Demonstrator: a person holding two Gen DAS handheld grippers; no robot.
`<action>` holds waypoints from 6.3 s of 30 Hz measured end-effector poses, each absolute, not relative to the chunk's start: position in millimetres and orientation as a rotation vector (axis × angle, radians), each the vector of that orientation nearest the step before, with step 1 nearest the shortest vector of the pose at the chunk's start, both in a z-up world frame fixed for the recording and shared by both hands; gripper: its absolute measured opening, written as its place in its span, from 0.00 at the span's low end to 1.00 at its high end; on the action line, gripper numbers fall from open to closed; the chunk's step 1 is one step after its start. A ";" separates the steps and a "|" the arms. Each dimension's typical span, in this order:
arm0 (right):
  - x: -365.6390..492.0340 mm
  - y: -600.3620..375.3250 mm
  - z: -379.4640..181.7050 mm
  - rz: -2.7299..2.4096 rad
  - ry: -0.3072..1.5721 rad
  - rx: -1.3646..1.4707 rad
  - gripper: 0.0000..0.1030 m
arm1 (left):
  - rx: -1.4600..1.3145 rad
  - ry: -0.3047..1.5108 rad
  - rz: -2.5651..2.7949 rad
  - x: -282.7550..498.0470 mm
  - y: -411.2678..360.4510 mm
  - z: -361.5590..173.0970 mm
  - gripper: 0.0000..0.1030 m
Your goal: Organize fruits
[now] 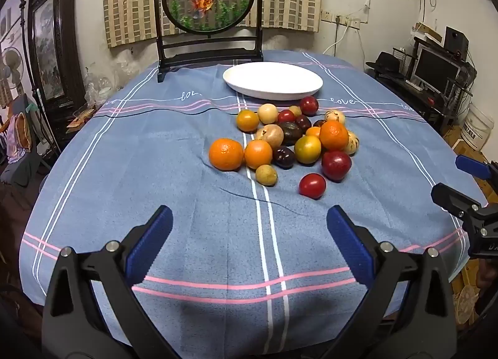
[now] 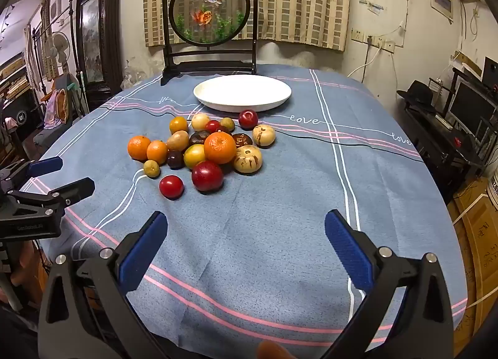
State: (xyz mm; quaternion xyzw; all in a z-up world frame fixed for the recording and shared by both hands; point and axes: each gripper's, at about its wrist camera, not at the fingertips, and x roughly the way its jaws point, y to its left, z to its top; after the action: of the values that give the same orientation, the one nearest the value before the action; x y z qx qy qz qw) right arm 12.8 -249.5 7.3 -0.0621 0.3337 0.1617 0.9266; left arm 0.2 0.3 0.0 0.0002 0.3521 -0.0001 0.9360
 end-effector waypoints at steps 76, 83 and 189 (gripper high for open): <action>24.0 -243.6 1.3 0.346 0.705 -0.119 0.99 | -0.014 0.768 0.015 12.7 9.2 -8.3 0.98; 24.9 -242.8 2.1 0.350 0.709 -0.119 0.99 | -0.013 0.775 0.014 14.4 9.7 -10.1 0.98; 131.9 -235.6 -22.1 0.638 0.847 0.158 0.42 | 0.036 0.796 -0.450 172.5 70.7 0.4 0.44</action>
State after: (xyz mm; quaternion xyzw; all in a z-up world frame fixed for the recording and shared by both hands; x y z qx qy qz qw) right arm 131.9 -235.6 -22.1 0.0752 0.4035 0.3039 0.8597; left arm 172.5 70.7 0.4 0.0174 0.3844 -0.2173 0.8971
